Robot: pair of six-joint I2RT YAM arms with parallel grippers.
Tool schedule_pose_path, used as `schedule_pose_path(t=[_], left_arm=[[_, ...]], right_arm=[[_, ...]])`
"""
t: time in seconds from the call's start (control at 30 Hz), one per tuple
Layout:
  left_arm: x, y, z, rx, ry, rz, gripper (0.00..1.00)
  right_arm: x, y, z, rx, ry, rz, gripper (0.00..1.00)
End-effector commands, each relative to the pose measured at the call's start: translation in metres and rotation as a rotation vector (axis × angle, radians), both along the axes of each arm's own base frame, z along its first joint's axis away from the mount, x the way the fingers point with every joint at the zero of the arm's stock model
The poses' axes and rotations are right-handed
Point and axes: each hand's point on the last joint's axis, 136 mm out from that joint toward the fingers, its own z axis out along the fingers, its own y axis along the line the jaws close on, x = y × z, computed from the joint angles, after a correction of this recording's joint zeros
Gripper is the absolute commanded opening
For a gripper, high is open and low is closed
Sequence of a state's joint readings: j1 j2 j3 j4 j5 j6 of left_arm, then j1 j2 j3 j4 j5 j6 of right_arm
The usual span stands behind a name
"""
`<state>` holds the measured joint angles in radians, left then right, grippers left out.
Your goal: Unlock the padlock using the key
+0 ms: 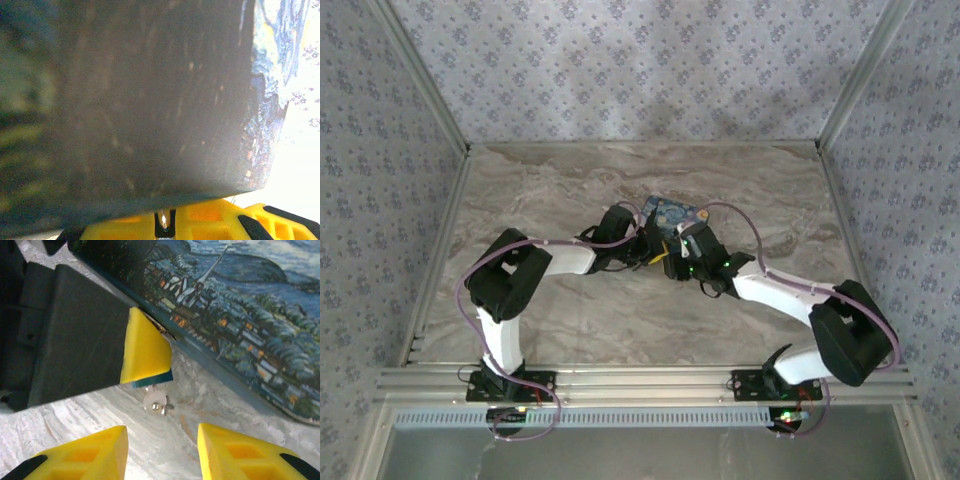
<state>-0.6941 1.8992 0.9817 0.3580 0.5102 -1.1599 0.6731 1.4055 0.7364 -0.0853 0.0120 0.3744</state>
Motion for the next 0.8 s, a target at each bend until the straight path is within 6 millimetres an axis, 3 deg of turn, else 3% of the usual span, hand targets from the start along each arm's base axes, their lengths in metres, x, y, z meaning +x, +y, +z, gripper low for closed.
schedule_pose_path(t=[0.0, 0.77], left_arm=[[-0.003, -0.010, 0.031, -0.062, -0.019, -0.042, 0.02], [-0.003, -0.014, 0.036, -0.081, -0.016, -0.055, 0.03]], right_arm=[[0.011, 0.005, 0.002, -0.039, -0.037, 0.023, 0.43], [0.028, 0.019, -0.010, -0.153, -0.078, 0.053, 0.36]])
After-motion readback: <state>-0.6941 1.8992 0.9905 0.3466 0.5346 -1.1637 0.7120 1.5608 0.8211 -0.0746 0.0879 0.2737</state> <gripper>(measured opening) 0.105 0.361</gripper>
